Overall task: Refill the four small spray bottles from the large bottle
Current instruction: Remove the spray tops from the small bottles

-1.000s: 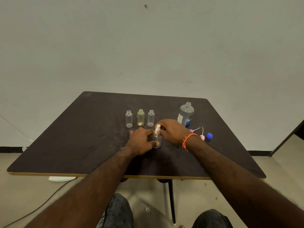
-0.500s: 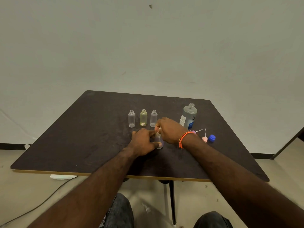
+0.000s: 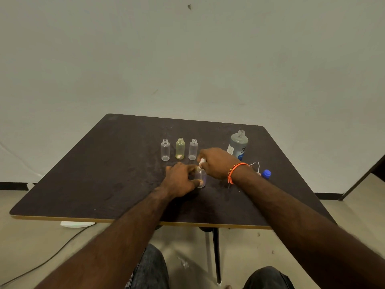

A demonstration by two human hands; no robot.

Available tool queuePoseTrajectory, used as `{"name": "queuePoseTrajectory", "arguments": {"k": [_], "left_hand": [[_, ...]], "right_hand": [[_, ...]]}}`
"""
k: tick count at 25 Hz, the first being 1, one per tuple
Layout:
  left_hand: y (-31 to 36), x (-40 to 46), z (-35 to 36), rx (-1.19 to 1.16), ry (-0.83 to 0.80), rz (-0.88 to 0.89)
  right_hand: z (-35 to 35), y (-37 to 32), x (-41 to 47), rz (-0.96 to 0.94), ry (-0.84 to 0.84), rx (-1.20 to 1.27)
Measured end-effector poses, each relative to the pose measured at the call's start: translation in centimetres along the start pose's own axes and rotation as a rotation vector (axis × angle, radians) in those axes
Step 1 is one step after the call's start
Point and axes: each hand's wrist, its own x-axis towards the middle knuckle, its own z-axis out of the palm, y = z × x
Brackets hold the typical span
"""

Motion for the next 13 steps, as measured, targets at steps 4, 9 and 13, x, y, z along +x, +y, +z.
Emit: {"name": "queuePoseTrajectory", "arguments": {"k": [4,9,13], "left_hand": [[0.0,-0.1,-0.1,-0.002,-0.004,0.008],[0.3,-0.2,-0.2,0.028,0.003,-0.006],[0.2,-0.2,-0.1,0.022,-0.008,-0.002]], "right_hand": [[-0.6,-0.1,-0.5,-0.066,0.035,0.037],[0.6,0.3,-0.3,0.081,0.051,-0.052],[-0.2,0.3,-0.7,-0.018,0.0,0.015]]}}
